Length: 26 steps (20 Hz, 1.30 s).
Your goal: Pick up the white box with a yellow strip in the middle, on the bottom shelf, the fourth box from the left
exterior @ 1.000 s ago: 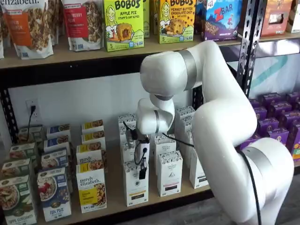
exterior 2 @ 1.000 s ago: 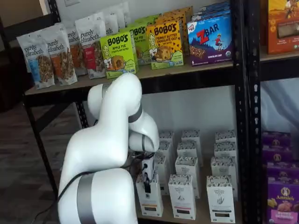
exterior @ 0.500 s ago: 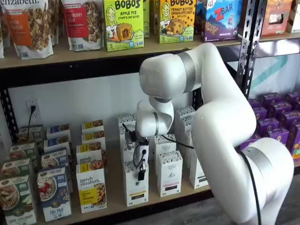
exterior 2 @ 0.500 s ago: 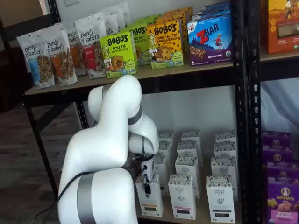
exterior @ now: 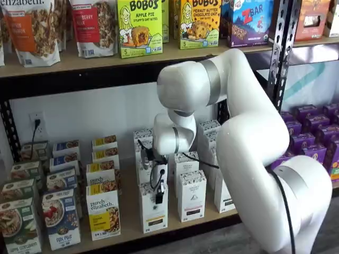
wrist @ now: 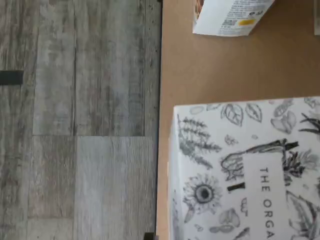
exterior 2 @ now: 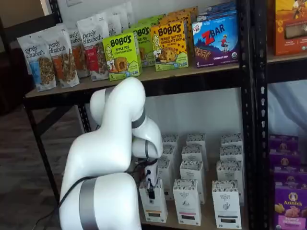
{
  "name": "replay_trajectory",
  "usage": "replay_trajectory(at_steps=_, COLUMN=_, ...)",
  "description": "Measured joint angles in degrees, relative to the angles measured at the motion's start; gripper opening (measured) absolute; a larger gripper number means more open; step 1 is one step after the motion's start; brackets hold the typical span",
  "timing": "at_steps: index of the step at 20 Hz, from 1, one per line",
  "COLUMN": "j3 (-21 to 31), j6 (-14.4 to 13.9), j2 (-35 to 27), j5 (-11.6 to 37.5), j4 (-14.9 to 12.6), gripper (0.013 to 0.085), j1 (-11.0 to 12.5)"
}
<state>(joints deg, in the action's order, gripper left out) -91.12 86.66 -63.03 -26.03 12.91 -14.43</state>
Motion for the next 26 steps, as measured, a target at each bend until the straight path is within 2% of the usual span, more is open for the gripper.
replay_trajectory(at_steps=10, j3=0.4, j6=0.23, j2=0.27, j5=-0.02, j4=0.11, gripper=0.069, j1=0.11)
replay_trajectory(at_steps=11, j3=0.46, j6=0.29, j2=0.3, j5=0.05, j4=0.15, gripper=0.065, j1=0.12)
replay_trajectory(at_steps=13, j3=0.45, j6=0.54, j2=0.32, j5=-0.11, j4=0.42, gripper=0.065, j1=0.15)
replay_trajectory(at_steps=16, j3=0.48, j6=0.81, j2=0.39, j5=-0.18, j4=0.7, gripper=0.057, j1=0.17)
replay_trajectory(at_steps=26, j3=1.97, j6=0.86, j2=1.3, j5=0.41, j4=0.72, gripper=0.057, j1=0.14)
